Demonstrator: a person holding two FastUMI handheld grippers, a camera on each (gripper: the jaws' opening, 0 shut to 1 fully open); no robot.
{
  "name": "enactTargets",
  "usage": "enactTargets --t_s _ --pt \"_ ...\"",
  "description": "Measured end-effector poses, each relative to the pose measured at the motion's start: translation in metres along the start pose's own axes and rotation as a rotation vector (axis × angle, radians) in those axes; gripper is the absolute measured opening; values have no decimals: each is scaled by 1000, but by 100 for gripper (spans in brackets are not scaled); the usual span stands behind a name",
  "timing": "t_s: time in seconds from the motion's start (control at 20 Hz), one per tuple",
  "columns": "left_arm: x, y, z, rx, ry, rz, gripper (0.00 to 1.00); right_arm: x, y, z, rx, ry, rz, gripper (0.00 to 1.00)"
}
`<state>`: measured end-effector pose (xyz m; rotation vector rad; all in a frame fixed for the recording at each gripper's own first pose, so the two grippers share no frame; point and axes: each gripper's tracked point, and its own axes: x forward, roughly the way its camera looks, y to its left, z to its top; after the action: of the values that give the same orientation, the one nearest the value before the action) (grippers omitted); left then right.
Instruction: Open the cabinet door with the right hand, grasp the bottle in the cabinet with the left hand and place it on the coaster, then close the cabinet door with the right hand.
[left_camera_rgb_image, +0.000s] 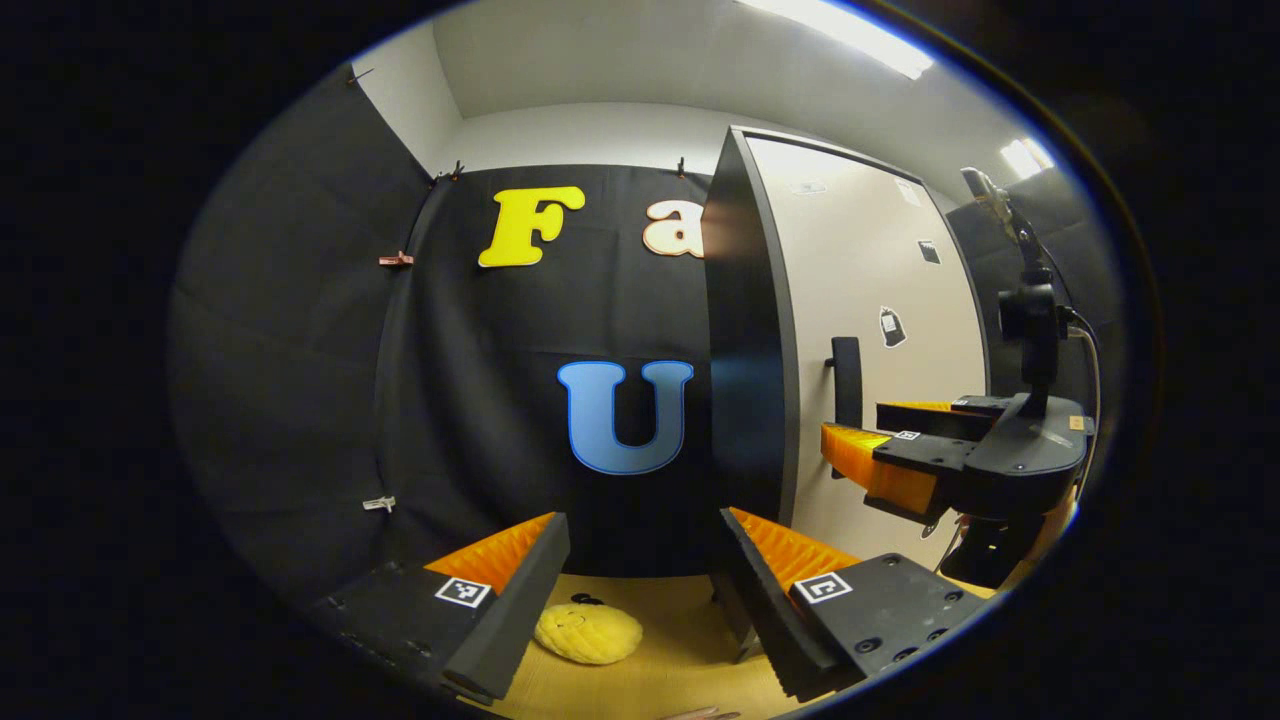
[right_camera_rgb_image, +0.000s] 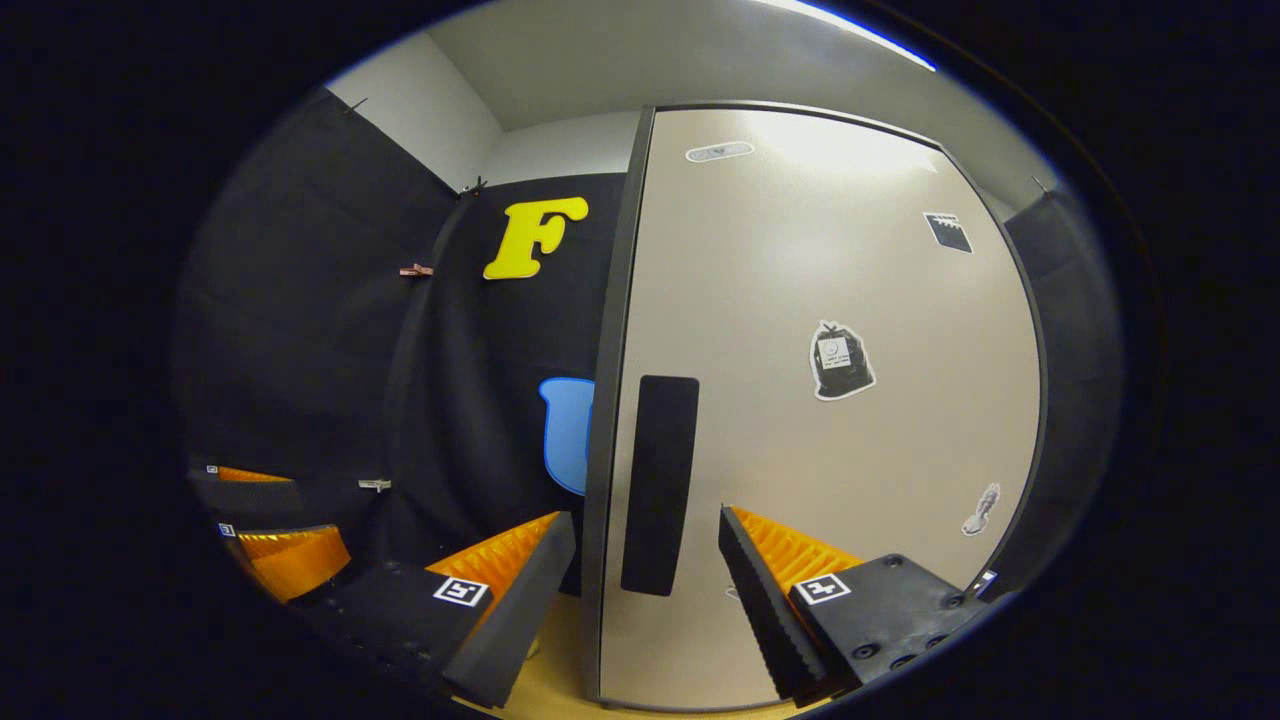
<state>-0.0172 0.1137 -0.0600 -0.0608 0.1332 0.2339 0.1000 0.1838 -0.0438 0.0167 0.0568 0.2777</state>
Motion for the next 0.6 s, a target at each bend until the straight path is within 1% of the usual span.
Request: enactTargets --t_s 0.05,0.1,0.15,0.2,0.25,0.3,0.45,0.5,0.55,0.6 --pt "2 3 -2 -3 4 1 94 4 -1 -1 -1 -4 -17 93" --pt "4 5 -5 -6 7 0 94 8 -1 -1 2 -12 -23 89" --pt "6 8 -6 -9 11 0 94 13 4 0 10 -20 -13 88" --pt "8 10 -9 -15 15 2 94 17 1 1 8 -30 -34 84" --pt "10 11 -11 -21 21 2 94 19 -2 3 0 -40 -52 77" --pt "12 12 -14 -27 27 1 94 23 -5 5 -10 -49 -72 64" --pt "14 18 -18 -37 39 4 94 25 -6 8 -23 -64 -101 64" --pt "14 20 -19 -36 42 9 94 29 -4 9 -23 -66 -114 43" --pt "14 23 -18 -33 44 15 94 27 -5 10 -19 -64 -113 45" --pt "12 25 -19 -30 44 19 94 27 -6 9 -19 -56 -115 41"
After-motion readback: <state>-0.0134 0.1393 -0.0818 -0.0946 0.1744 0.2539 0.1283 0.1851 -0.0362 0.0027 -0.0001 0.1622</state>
